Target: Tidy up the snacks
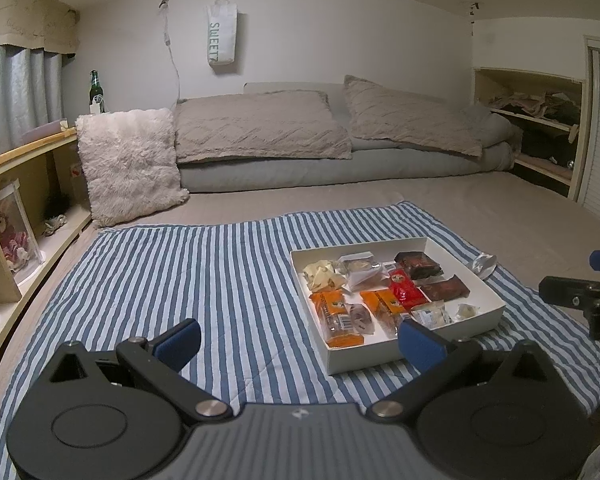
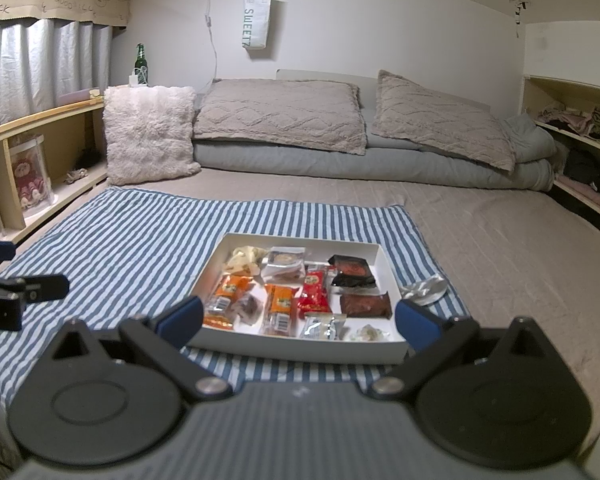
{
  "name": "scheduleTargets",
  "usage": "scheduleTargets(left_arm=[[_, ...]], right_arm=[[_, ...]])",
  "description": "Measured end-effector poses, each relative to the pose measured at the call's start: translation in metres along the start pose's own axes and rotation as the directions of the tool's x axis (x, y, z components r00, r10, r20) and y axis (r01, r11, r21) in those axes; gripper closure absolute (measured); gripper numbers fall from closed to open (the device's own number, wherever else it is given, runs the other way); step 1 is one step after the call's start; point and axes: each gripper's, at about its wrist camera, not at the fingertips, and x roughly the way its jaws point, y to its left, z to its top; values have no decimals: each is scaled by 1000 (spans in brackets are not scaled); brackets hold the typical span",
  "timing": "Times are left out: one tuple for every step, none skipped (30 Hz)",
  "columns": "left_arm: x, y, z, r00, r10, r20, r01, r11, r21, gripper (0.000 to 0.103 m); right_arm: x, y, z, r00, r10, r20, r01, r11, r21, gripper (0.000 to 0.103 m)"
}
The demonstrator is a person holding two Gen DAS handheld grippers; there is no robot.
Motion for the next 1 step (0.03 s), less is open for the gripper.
scheduleTargets(left_arm=[[0,0,0,1000,1,-1,-1,1000,-1,0]], right_arm=[[0,0,0,1000,1,0,-1,1000,-1,0]])
